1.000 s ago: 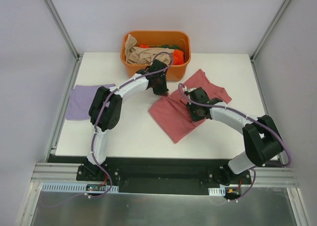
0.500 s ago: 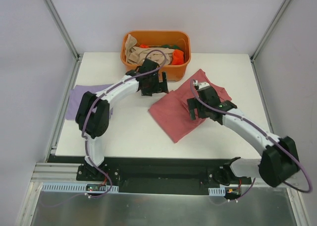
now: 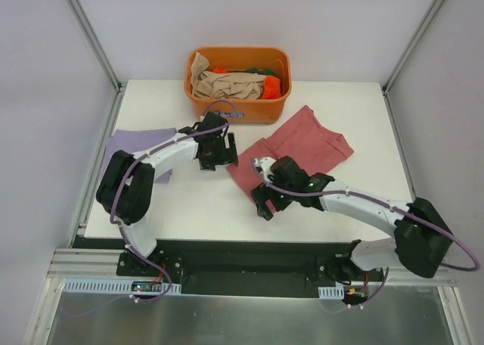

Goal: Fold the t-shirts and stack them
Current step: Fold the folded rectangular tshirt in 1/3 of the way, then grab one side of the 2/3 rectangular tshirt with both arms

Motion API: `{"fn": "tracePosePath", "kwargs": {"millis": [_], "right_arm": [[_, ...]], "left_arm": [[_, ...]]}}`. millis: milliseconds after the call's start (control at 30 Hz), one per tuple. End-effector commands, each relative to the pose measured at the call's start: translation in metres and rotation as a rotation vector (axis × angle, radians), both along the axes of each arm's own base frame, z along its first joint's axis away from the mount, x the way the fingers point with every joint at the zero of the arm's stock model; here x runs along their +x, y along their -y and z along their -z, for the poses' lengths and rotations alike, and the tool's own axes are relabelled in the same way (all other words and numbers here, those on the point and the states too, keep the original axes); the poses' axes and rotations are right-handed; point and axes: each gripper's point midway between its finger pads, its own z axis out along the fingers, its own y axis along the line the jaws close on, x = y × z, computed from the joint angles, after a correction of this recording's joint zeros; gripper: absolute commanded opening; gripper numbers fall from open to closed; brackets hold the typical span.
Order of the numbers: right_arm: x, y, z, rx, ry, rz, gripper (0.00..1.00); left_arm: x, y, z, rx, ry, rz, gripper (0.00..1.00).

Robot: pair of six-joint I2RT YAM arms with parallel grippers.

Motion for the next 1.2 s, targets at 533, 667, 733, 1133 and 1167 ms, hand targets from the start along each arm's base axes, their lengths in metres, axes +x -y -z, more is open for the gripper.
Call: {"fn": "tracePosePath", "kwargs": {"millis": [533,667,733,1133,1167], "right_arm": [[-0.024,0.000,0.068,-0.453,-0.015,-0.143,0.64],[-0.026,0.004,0.078,-0.482,-0.025,-0.127,0.32],[-0.029,0.003,0.076,-0.494,-0.025,-0.122,0.15],[-0.113,-0.083,-0.068,0.113,-0.141,-0.376,0.00],[-0.120,-0.085,-0.085,0.175,-0.138,-0.412,0.00]], "left_arm": [[-0.009,-0.003,0.071,0.030,-0.171,-0.045,0.02],[-0.016,-0.012,0.069,0.048,-0.164,-0.057,0.00],[-0.017,-0.014,0.060,0.036,-0.144,-0.059,0.00],[-0.046,-0.089,-0.054,0.084,0.231,-0.244,0.00],[-0.050,-0.092,-0.063,0.076,0.255,-0.244,0.00]]}}
